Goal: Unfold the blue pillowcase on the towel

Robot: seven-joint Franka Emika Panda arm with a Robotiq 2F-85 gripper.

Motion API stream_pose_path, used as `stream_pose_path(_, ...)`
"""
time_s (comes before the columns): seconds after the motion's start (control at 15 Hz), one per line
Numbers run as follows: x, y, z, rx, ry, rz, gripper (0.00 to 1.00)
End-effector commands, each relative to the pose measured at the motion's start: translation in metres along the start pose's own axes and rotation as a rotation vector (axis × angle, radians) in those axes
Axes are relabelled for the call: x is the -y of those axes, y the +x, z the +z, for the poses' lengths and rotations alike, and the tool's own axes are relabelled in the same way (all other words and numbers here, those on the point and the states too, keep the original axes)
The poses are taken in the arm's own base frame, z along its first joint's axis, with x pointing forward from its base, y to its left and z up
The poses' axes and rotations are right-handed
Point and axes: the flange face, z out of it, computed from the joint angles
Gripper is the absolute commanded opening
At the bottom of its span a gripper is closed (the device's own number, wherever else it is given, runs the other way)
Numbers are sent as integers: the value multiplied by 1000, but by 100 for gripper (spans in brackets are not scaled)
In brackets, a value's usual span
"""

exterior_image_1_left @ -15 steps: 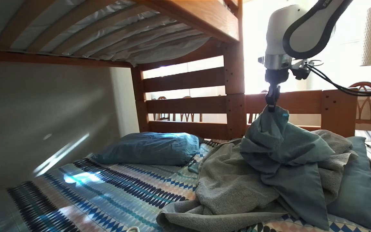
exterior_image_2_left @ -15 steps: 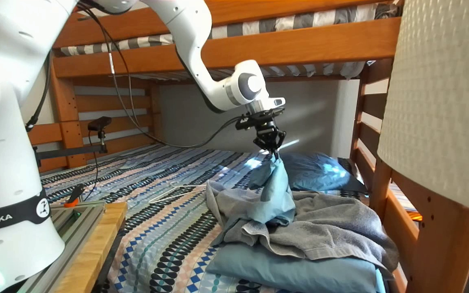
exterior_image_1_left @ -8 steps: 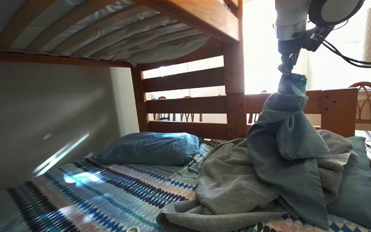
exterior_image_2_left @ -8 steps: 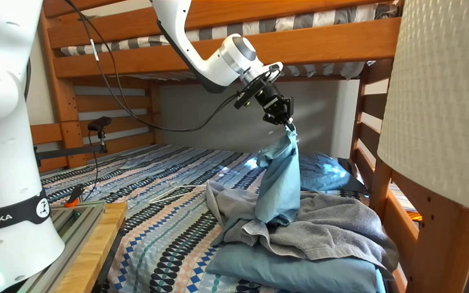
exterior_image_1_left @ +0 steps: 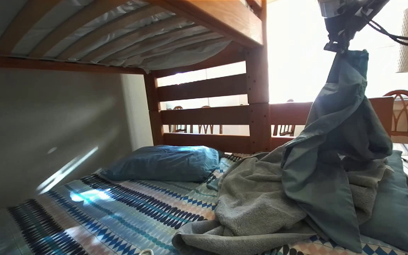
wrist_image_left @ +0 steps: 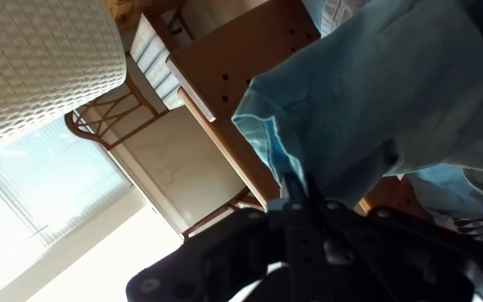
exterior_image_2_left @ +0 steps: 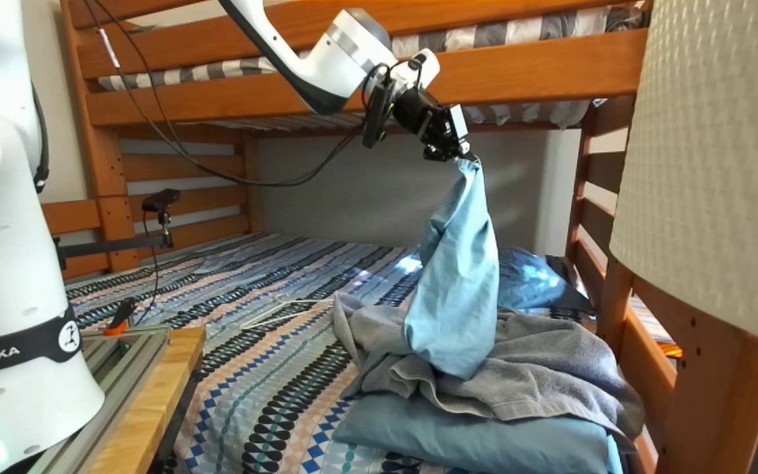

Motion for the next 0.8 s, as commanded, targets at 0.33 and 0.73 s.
stream_pose_path(0.33, -12, 5, -41, -307, 340, -62, 0)
stream_pose_path(0.73, -15, 4, -55, -315, 434, -86, 0)
